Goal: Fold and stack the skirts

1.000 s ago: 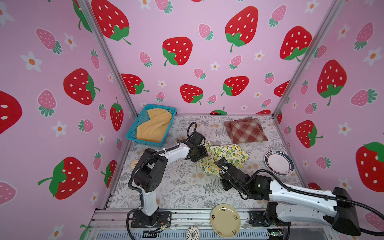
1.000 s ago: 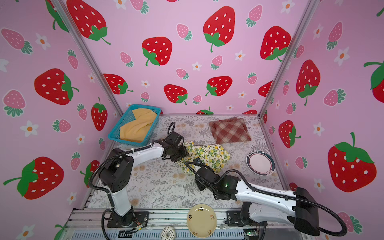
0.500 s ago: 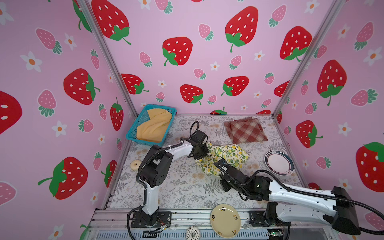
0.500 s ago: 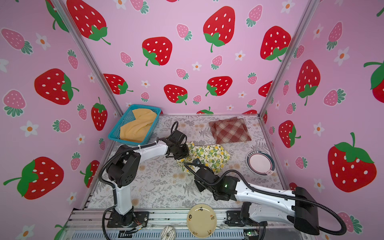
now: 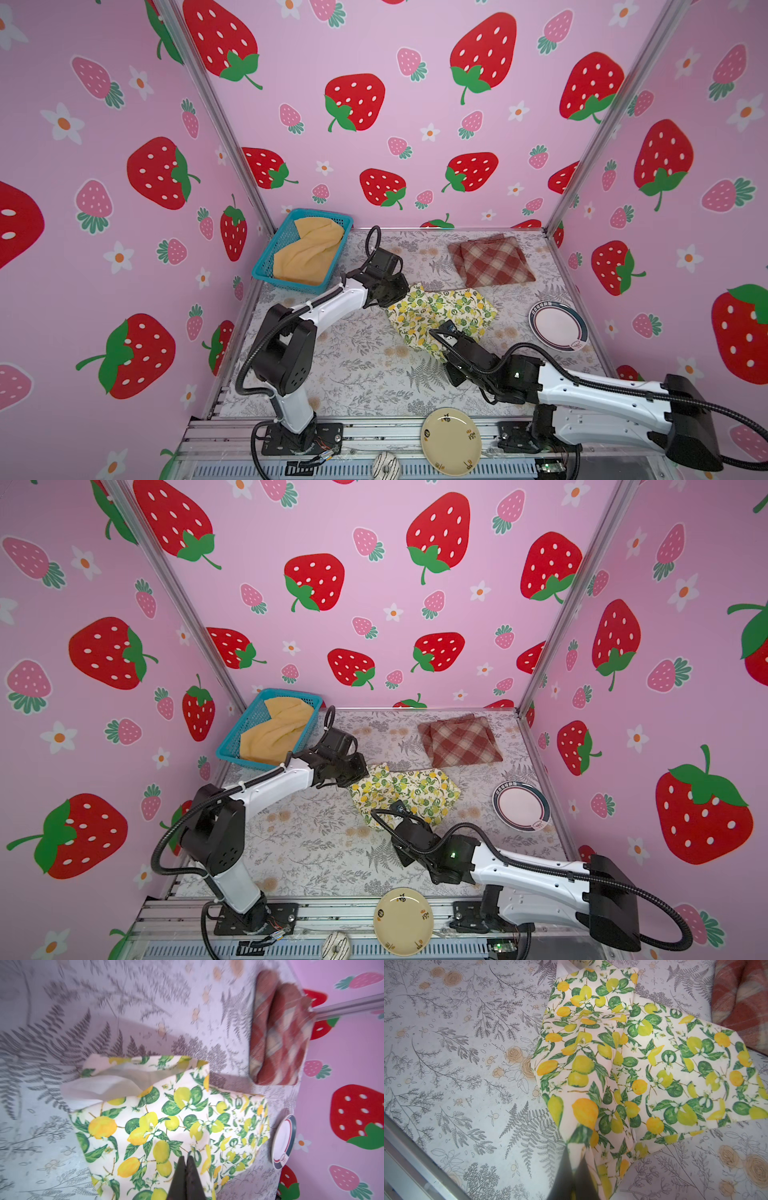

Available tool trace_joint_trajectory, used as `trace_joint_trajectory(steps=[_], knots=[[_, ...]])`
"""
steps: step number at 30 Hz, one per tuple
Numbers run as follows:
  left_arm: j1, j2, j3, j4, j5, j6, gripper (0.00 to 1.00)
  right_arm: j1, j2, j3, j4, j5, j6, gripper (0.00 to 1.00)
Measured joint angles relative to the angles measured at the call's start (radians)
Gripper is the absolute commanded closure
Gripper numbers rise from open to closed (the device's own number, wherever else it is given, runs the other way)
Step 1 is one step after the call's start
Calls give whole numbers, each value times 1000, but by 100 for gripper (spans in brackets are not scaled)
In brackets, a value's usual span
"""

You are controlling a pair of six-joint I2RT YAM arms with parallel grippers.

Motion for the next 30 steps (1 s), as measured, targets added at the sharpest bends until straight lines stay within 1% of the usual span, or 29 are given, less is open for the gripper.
trace_joint_trajectory(steps=[1, 2, 3, 6, 11, 20, 30], knots=[[4, -24, 0, 0, 0, 4, 79, 0, 0, -3, 0, 3, 3, 95], [4, -42, 0, 1, 1, 3, 68, 0, 1, -6, 0, 5, 5, 95], [2, -50, 0, 1, 3, 3, 60, 0, 2, -8, 1, 5, 6, 95], [-22, -49, -11, 2, 13, -4, 44, 0, 6, -9, 3, 6, 8, 95], [-68, -16, -49, -19, 43, -13, 43, 0, 5, -6, 3, 9, 6, 95], [-77, 3, -50, -30, 71, -22, 43, 0, -52, 29, -26, 26, -5, 95], [-117, 48, -41, -53, 84, -22, 42, 0, -56, 47, -40, 38, -12, 95]])
